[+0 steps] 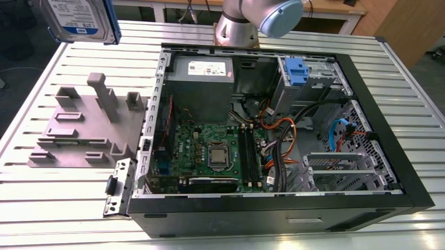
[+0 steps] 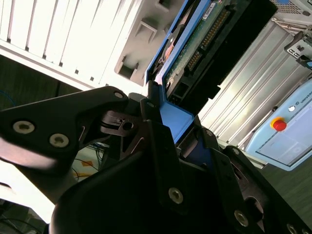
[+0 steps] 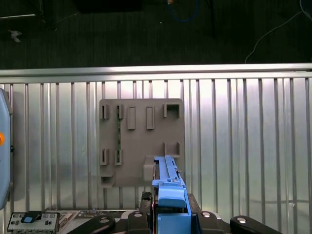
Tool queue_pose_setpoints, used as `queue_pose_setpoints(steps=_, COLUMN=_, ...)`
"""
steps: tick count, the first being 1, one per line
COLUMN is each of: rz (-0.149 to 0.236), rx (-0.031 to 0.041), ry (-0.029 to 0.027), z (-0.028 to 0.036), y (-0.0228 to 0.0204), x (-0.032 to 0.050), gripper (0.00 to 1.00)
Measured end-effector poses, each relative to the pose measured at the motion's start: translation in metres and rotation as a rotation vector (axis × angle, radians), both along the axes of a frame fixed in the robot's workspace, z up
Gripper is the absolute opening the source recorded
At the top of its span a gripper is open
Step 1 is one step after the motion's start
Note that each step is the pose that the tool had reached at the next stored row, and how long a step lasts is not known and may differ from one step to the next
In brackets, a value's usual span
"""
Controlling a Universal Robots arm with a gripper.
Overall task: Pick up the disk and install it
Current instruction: 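Pick up the disk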
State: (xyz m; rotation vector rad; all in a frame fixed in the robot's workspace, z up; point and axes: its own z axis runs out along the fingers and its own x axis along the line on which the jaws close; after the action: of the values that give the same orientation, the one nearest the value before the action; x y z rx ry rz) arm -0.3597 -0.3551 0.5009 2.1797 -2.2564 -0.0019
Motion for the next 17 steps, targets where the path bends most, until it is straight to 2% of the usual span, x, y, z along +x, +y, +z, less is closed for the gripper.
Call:
queue_pose_setpoints(steps=11, rz=0.000, rx=0.0000, ry=-0.0001, z=0.0000, y=0.0000, x=0.0030, gripper=0.36)
queue_pose_setpoints(steps=17, rz=0.000, rx=0.0000, ry=0.0001, z=0.0000, y=-0.0001, x=0.0121, gripper=0.36)
